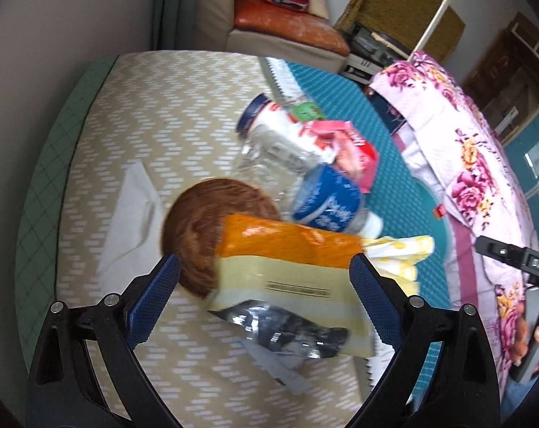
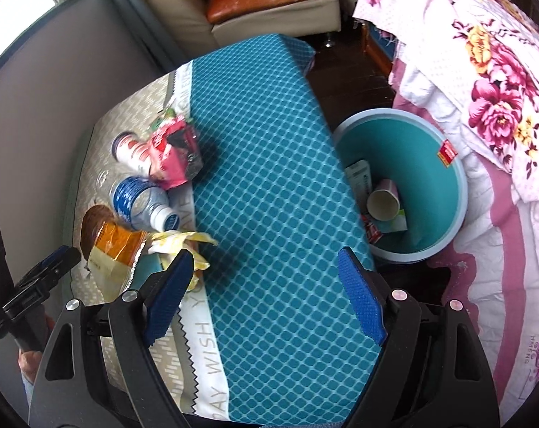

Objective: Collect trash
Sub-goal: 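Grasp the orange snack bag with left tool while right tool moves toward the water bottle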

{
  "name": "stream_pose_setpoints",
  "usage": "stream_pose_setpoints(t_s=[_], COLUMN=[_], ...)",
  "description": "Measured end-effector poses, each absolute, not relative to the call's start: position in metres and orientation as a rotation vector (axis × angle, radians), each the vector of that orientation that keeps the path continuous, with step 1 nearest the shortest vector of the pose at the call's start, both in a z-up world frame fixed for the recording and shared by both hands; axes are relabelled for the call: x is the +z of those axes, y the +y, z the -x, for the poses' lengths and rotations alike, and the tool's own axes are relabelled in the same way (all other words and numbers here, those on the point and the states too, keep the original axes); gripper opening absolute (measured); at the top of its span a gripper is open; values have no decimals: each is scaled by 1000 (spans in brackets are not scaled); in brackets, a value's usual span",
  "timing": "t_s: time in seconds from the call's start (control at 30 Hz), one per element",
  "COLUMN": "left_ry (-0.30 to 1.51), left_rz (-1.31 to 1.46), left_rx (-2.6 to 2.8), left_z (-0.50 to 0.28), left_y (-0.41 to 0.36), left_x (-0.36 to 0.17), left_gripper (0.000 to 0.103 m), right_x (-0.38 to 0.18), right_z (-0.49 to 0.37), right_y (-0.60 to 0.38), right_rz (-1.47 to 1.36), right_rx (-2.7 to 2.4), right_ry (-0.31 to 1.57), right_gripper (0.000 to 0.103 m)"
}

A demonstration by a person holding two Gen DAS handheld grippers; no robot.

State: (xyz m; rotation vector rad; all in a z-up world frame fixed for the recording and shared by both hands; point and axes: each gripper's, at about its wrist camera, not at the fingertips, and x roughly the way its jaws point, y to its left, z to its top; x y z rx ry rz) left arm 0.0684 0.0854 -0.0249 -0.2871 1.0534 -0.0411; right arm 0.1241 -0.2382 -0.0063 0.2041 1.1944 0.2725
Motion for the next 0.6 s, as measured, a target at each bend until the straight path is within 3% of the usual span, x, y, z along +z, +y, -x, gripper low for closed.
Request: stream_pose_setpoints(t_s=[0.6], left_ry=[1154], left_rz=[147], left_rx=[-80], left_z=[-85], left_y=[62], left_x=[-74], left_gripper=[98], right_x=[-19], right_z=[-127], right_y=[-223], right_rz=[-203], right_rx=[292], right_ry=[1234], right_gripper=[79])
